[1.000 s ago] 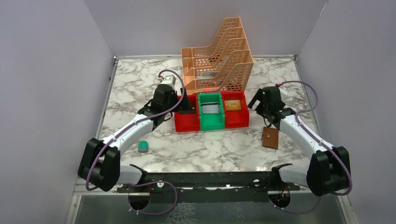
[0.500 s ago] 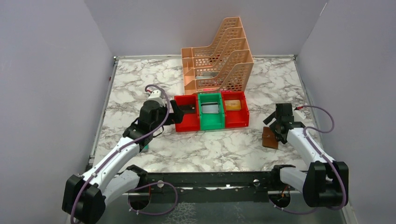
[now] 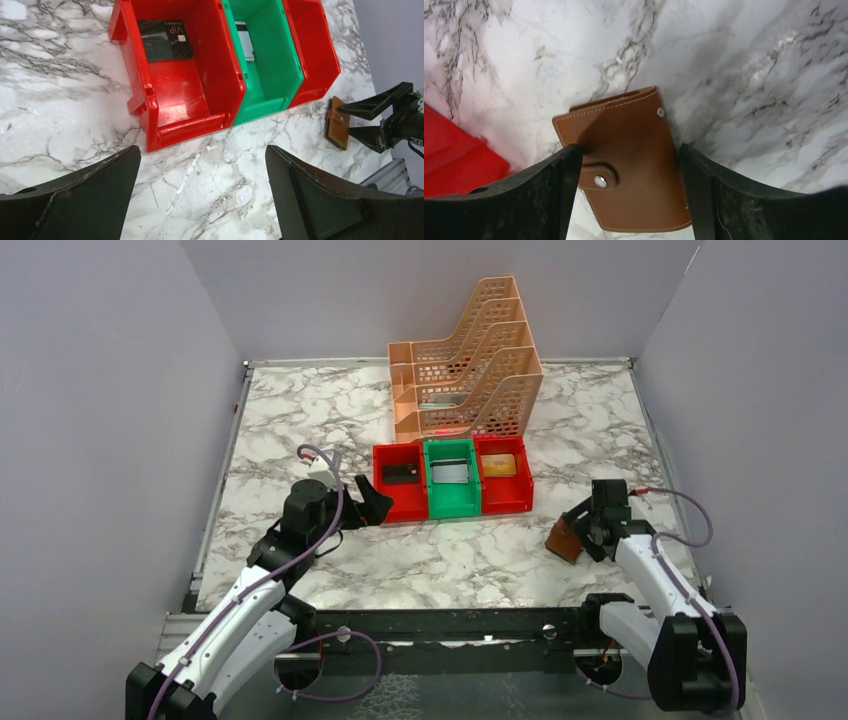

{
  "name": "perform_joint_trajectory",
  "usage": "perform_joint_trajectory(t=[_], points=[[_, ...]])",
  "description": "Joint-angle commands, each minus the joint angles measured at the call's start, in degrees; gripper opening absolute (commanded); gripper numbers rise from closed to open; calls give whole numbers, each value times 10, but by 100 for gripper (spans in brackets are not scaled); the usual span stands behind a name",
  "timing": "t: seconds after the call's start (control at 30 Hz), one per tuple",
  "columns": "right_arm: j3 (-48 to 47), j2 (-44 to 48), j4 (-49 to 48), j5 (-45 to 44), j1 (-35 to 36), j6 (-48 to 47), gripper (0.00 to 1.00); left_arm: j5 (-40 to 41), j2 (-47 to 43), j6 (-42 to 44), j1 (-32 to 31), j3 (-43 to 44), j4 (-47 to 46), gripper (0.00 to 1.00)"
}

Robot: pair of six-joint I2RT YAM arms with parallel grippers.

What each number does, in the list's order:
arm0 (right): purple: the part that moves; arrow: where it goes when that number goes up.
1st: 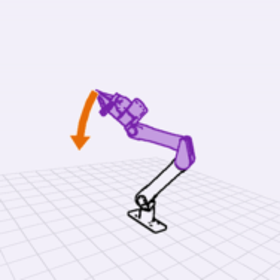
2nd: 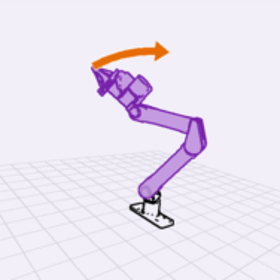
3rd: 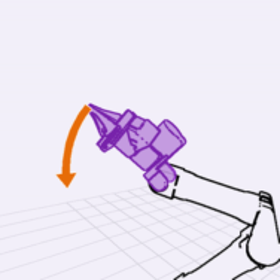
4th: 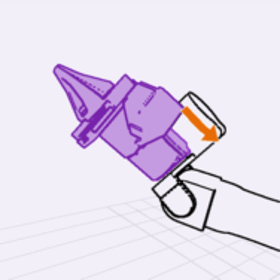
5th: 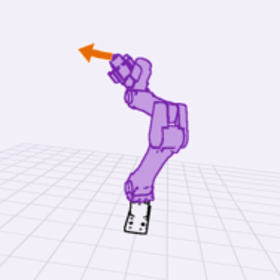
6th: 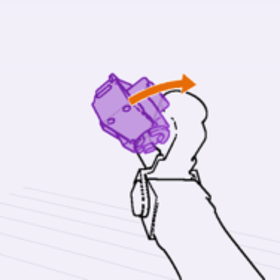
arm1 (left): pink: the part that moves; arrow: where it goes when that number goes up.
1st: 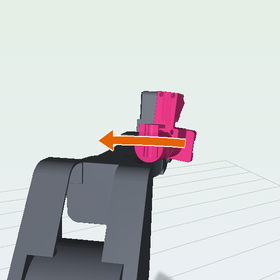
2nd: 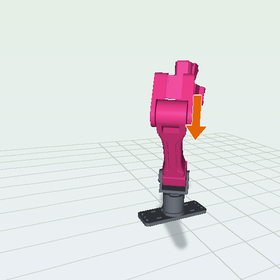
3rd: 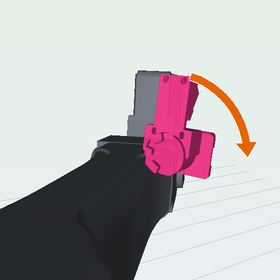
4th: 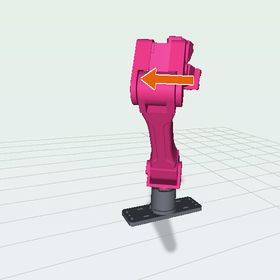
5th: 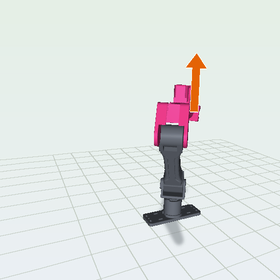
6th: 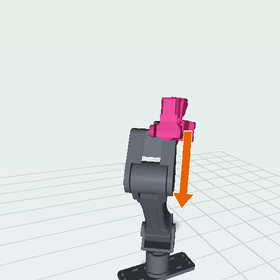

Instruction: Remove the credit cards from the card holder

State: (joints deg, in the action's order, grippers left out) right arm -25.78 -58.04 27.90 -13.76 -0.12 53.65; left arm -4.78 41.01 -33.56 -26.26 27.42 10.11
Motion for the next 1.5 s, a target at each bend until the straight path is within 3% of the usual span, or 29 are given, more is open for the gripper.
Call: perform_joint_trajectory(t=[0.0, 0.1, 0.23, 0.43, 0.77, 1.07, 1.33, 1.47], points=[[40, 57, 41, 82, -1, -4, 73, -44, -32, -21, 0, -23, 5, 99], [68, 74, 12, 161, 1, -35, 67, -60, -40, -27, 0, -34, 2, 99], [84, 82, 32, 191, 21, -25, 67, -88, -40, -31, 0, -42, -1, 99], [80, 84, 32, 170, 75, -22, 54, -101, -64, -31, 0, -53, -3, 99], [69, 81, 76, 146, 177, -4, 52, -118, -72, -36, -1, -54, -7, 99], [42, 20, 82, 91, 288, 21, 50, -143, -57, -49, -1, -66, -16, 97], [16, 101, 163, 6, 304, 101, 83, -149, -41, -47, -2, -58, -28, 96], [1, 155, 210, -88, 304, 189, 88, -146, -23, -39, -2, -47, -29, 96]])
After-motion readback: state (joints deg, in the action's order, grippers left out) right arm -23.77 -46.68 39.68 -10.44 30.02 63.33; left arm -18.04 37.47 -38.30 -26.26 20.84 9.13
